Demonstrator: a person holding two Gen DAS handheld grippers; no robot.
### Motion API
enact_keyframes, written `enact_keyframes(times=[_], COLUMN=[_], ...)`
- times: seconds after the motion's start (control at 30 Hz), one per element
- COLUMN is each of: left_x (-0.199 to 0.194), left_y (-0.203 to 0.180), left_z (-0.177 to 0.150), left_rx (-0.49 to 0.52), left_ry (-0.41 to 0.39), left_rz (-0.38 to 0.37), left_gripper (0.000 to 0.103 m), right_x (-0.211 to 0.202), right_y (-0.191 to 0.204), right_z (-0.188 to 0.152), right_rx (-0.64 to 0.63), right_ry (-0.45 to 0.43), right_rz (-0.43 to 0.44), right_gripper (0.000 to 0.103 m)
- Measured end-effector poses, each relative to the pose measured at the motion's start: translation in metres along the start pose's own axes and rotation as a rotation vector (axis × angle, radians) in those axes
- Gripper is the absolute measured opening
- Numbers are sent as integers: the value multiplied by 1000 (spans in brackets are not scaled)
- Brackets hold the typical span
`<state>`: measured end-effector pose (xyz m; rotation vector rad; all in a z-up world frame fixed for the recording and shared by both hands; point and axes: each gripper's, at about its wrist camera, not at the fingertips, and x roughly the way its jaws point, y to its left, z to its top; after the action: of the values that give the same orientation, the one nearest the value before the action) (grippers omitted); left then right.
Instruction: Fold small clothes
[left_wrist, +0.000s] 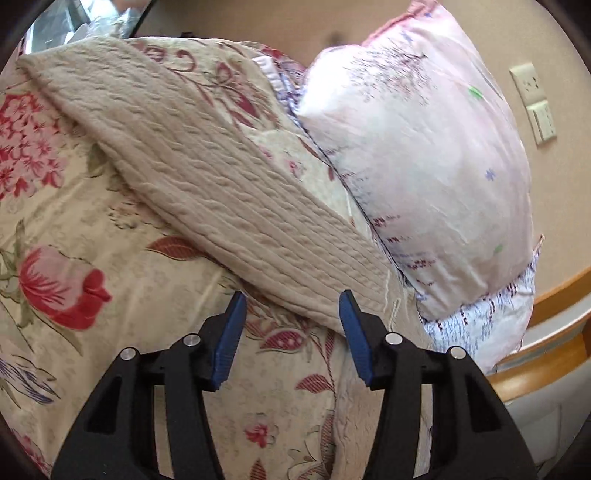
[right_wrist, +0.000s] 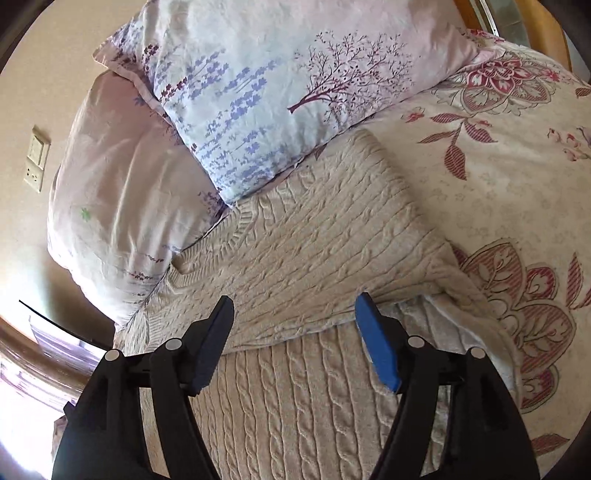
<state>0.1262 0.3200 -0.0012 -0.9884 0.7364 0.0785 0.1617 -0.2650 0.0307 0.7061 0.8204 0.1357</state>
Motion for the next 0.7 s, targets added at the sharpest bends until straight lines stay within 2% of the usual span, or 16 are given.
enact_keyframes(times=[0.03, 0.13, 0.27, 0.37, 0.4, 0.53, 0.7], left_x=[0, -2, -9, -10, -9, -12, -6], left_y=[5, 18, 33, 41, 39, 8, -81], left_z=[3, 15, 34, 46, 48, 49, 33], left_rx=[-31, -128, -199, -216, -205, -119, 67], left_ry=[-9, -50, -130, -145, -140, -159, -138], left_rz=[-8, -8, 36, 49, 50, 11, -172], left_gripper=[46, 43, 40, 24, 9, 7, 6], right_x=[0, 3, -4, -7, -8, -12, -26], right_y=[2, 7, 6, 6, 6, 7, 14], right_z=[-2, -6, -11, -12, -12, -14, -16], right_rx=[-8, -28, -41, -49, -50, -59, -88], right_ry=[5, 21, 23, 26, 28, 31, 3], right_rz=[-1, 11, 23, 28, 33, 57, 86], right_gripper=[70, 71, 73, 74, 74, 74, 78])
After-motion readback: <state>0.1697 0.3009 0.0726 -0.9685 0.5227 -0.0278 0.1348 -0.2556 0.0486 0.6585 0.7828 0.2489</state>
